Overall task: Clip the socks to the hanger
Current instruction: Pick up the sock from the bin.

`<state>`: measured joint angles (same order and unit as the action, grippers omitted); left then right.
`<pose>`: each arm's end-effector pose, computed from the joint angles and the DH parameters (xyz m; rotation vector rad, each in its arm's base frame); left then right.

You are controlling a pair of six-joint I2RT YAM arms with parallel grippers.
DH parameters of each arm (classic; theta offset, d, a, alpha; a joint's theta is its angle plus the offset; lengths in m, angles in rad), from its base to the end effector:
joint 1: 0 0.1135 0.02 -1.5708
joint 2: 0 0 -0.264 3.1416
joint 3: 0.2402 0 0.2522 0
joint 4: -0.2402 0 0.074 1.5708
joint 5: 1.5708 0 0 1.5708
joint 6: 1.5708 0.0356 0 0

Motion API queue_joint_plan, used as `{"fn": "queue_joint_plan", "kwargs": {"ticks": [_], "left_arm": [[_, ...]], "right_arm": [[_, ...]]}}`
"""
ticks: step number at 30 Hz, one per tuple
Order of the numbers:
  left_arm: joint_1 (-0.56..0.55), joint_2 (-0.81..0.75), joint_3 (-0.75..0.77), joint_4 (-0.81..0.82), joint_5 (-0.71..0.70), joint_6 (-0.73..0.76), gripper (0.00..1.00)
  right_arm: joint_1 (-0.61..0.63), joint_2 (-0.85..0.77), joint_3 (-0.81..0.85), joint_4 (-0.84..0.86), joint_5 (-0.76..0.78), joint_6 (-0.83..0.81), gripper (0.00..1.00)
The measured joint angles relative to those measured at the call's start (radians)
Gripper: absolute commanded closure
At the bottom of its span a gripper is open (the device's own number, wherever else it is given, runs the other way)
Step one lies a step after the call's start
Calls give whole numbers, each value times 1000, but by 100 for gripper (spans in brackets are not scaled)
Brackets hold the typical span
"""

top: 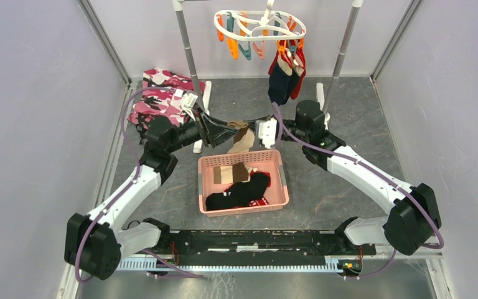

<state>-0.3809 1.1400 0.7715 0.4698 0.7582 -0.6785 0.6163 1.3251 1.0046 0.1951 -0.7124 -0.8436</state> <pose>0.2315 -0.1191 0.3312 0.4393 1.6095 -1.3785 0.2373 0.1966 0.3367 -1.4579 0.8422 0.4314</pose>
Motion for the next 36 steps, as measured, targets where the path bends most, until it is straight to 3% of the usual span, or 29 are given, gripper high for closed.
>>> {"fn": "queue_joint_plan", "kwargs": {"ticks": [2,10,16,24,31,36], "left_arm": [[3,-58,-35,16,-23,47,1],[4,-307,-253,243,-188,185,0],[3,-209,-330,467,-205,245,7],[0,-21,-260,655,-153,254,18],[-36,71,-203,754,-122,254,36],[-45,111,-169,766,-111,253,87]], "right_arm": [[-11,2,16,-4,3,55,100],[-127,34,93,75,-52,418,100],[-132,56,93,88,-128,529,100],[-132,64,105,88,-178,568,100],[-132,66,107,88,-201,578,100],[-132,66,107,88,-206,580,100]]}}
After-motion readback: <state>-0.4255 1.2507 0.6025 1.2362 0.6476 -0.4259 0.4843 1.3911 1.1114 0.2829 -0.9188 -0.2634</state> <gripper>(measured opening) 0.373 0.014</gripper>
